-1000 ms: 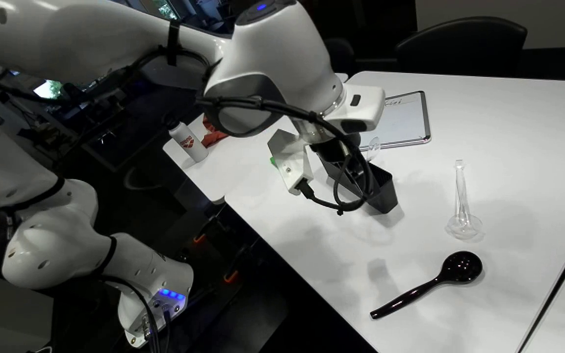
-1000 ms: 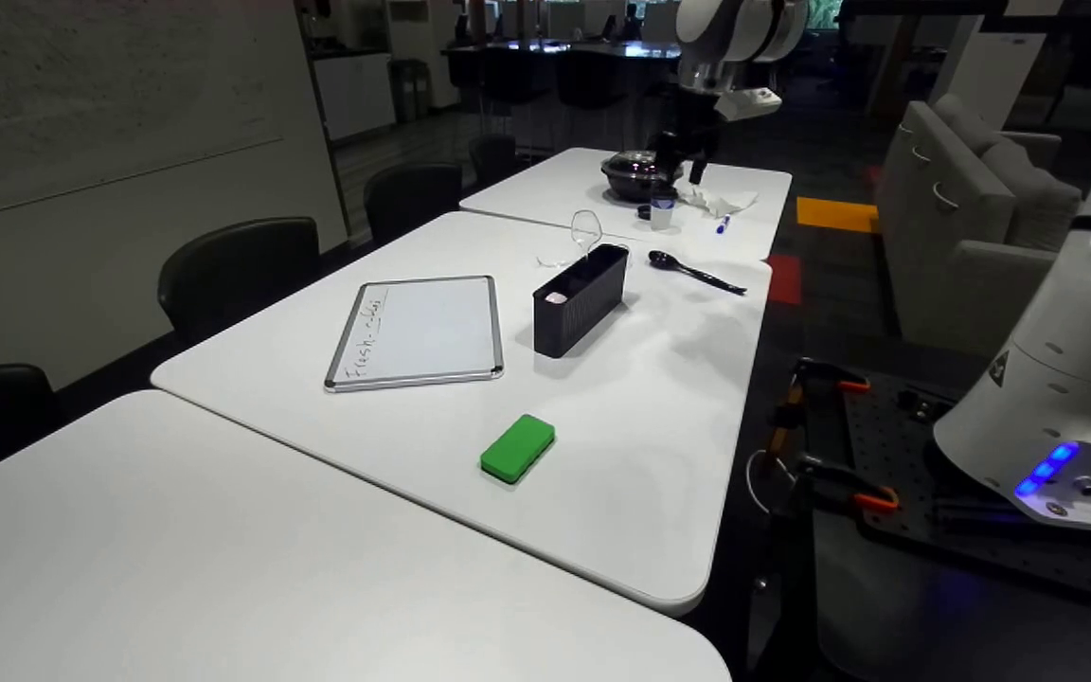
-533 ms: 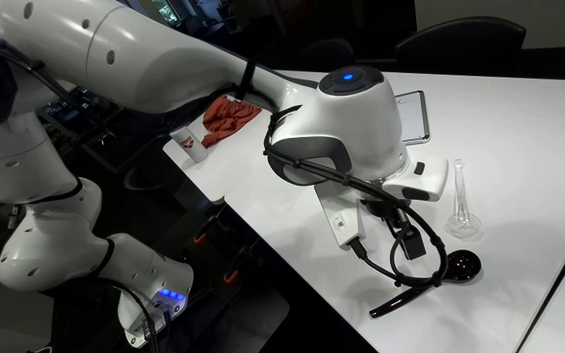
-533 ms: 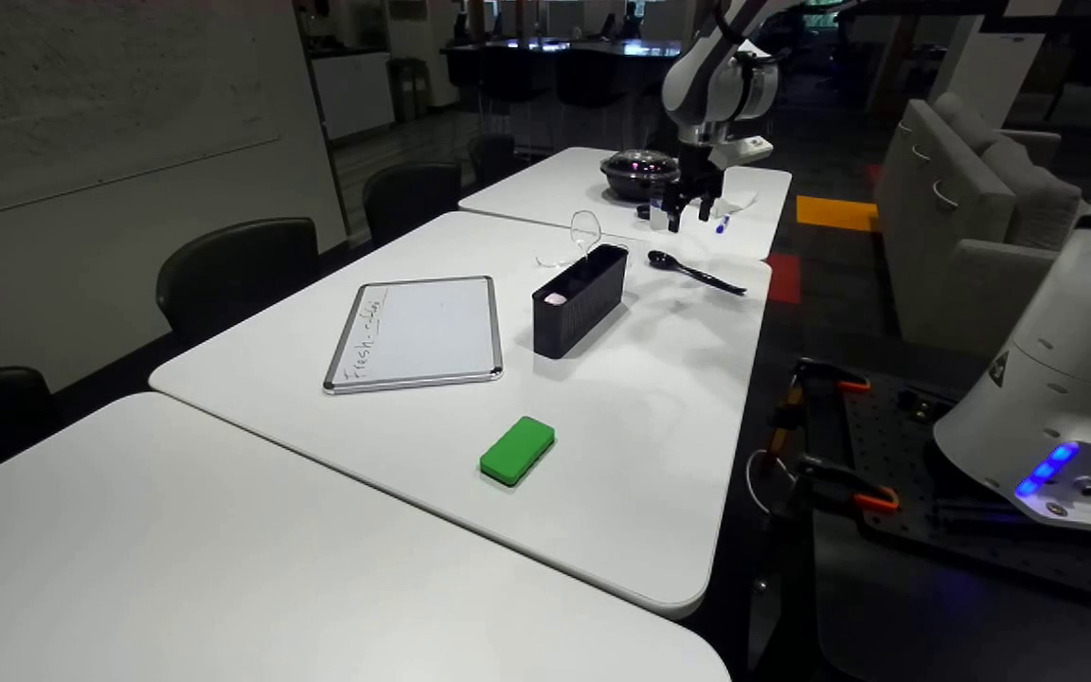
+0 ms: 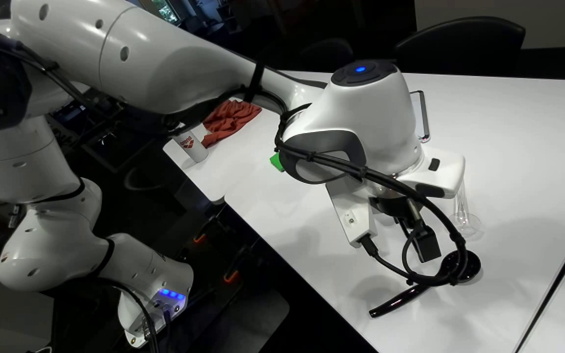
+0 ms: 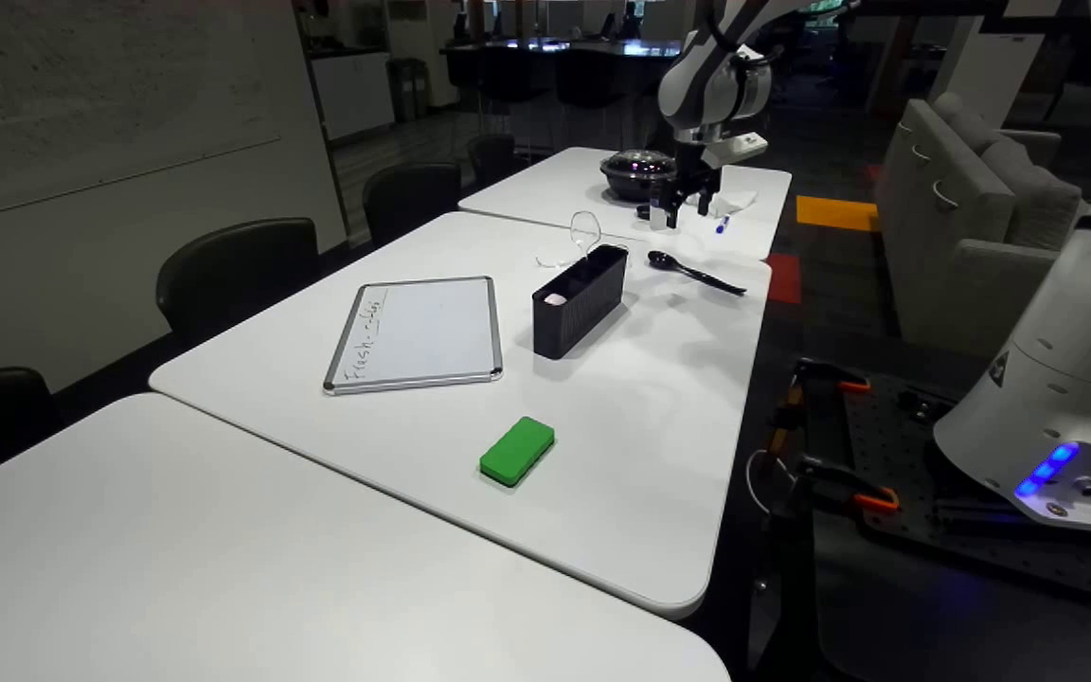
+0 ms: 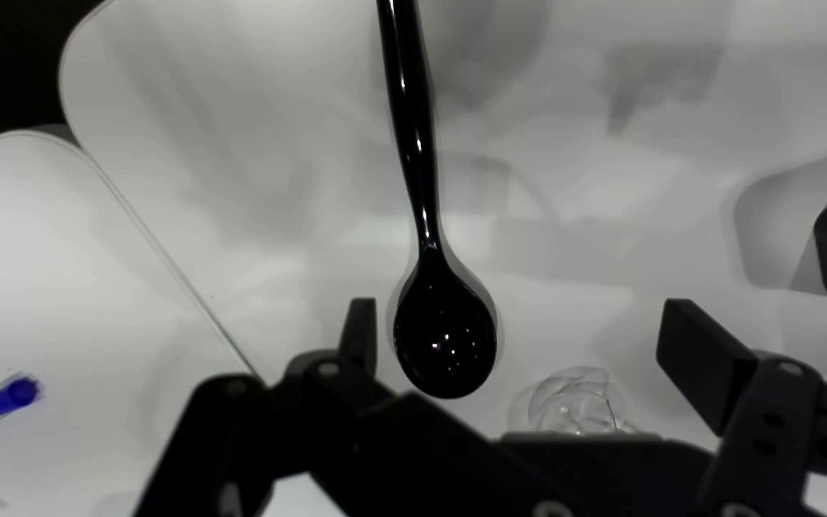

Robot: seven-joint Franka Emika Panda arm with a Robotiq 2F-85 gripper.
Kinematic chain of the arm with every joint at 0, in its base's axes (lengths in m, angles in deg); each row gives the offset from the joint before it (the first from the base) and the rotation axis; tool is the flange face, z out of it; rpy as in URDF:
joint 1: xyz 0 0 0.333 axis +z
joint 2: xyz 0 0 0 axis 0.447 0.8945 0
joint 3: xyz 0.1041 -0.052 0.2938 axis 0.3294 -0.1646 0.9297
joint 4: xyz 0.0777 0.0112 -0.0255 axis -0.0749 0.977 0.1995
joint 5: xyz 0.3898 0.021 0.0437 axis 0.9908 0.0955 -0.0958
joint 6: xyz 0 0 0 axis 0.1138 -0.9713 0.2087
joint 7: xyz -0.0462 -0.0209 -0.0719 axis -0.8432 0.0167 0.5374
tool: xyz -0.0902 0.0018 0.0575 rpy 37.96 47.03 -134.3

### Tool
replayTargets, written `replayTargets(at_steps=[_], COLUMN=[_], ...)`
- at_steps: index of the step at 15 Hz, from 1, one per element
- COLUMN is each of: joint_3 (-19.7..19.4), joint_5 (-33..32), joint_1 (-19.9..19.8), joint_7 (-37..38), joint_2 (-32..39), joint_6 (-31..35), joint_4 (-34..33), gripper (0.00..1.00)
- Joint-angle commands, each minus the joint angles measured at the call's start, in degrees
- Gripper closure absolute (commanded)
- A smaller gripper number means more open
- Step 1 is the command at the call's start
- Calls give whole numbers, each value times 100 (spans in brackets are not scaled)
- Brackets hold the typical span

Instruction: Put the black spoon in the black cutlery holder, put the clear spoon in the cutlery holder, move the cutlery holder to the right side of the table

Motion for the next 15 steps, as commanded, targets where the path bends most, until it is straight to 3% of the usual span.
replayTargets(at_steps=[1, 9, 15], joint_3=[169, 661, 1027], joint_5=[-143, -25, -40], joint_1=[-177, -715, -1139], joint_7=[3, -285, -400], joint_2=[121, 750, 1163], joint_6=[209, 841, 804], joint_4=[-22, -221, -644], gripper=[0, 0, 0])
